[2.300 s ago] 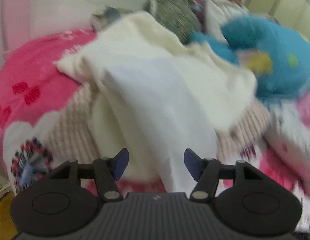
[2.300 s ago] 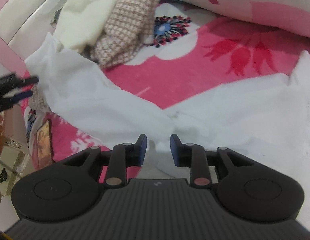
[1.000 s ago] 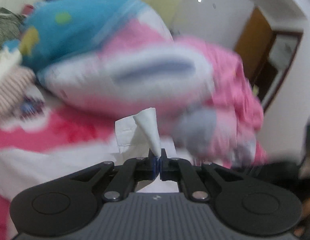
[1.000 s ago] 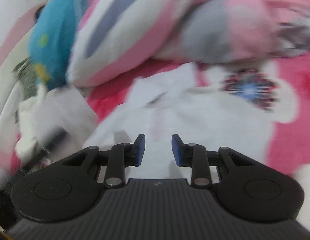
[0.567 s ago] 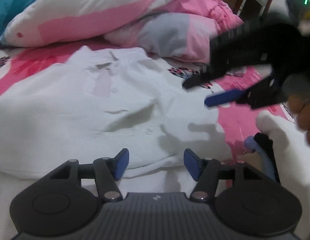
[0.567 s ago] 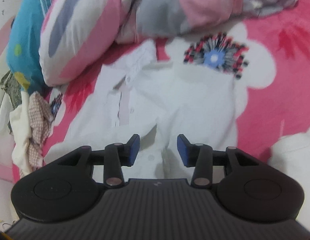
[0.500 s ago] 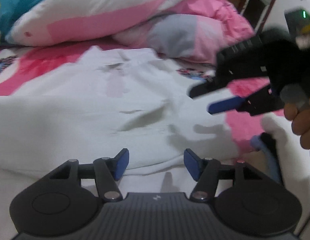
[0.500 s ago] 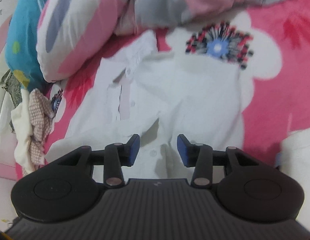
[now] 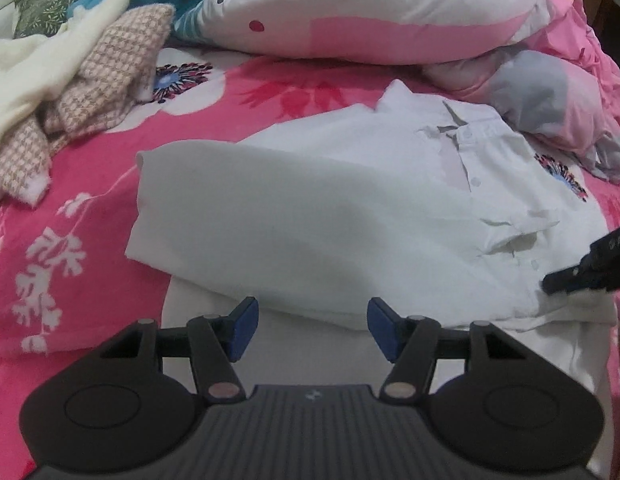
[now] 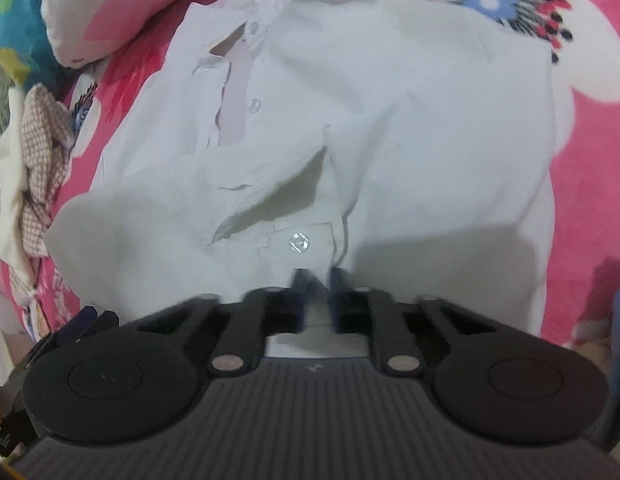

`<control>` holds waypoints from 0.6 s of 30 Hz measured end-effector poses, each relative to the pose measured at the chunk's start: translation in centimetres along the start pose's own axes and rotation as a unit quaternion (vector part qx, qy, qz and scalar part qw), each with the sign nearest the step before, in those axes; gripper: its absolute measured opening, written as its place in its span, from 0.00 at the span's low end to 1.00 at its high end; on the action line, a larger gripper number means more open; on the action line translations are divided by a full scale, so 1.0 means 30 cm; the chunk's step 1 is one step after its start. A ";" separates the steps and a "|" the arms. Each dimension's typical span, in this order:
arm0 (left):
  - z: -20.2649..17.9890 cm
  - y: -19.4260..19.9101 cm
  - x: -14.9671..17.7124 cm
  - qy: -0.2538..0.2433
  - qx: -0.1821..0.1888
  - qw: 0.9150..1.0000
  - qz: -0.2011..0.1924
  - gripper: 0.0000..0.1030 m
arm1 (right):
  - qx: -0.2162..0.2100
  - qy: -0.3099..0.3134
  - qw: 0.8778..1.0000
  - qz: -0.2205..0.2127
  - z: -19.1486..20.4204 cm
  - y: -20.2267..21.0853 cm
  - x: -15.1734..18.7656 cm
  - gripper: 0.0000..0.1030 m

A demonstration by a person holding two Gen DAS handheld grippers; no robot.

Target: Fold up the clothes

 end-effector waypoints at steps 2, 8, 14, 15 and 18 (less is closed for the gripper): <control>-0.008 0.004 0.010 -0.009 0.003 1.000 -0.001 0.60 | -0.007 0.022 0.999 -0.025 0.047 0.042 -0.021 0.01; -0.007 0.001 0.036 -0.024 -0.002 1.000 0.004 0.60 | 0.002 0.061 0.990 -0.130 0.150 0.293 -0.086 0.01; 0.046 -0.002 0.049 -0.020 -0.021 1.000 0.010 0.60 | 0.068 0.027 0.989 -0.126 -0.013 0.317 -0.052 0.01; 0.059 -0.003 0.048 -0.018 -0.024 0.999 0.010 0.60 | 0.083 0.023 0.990 -0.114 -0.047 0.288 -0.041 0.01; 0.103 0.003 0.031 -0.010 -0.040 0.999 0.007 0.60 | 0.134 0.027 0.988 -0.072 -0.135 0.182 -0.008 0.01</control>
Point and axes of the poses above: each gripper's, at about its wrist camera, not at the fingertips, and y roughly against the way its jaws point, z to its left, x to its underside, the point moved 8 cm from there along -y, roughly the way its jaws point, and after that the axes turned 8 degrees about -x, right-handed, at the moved point
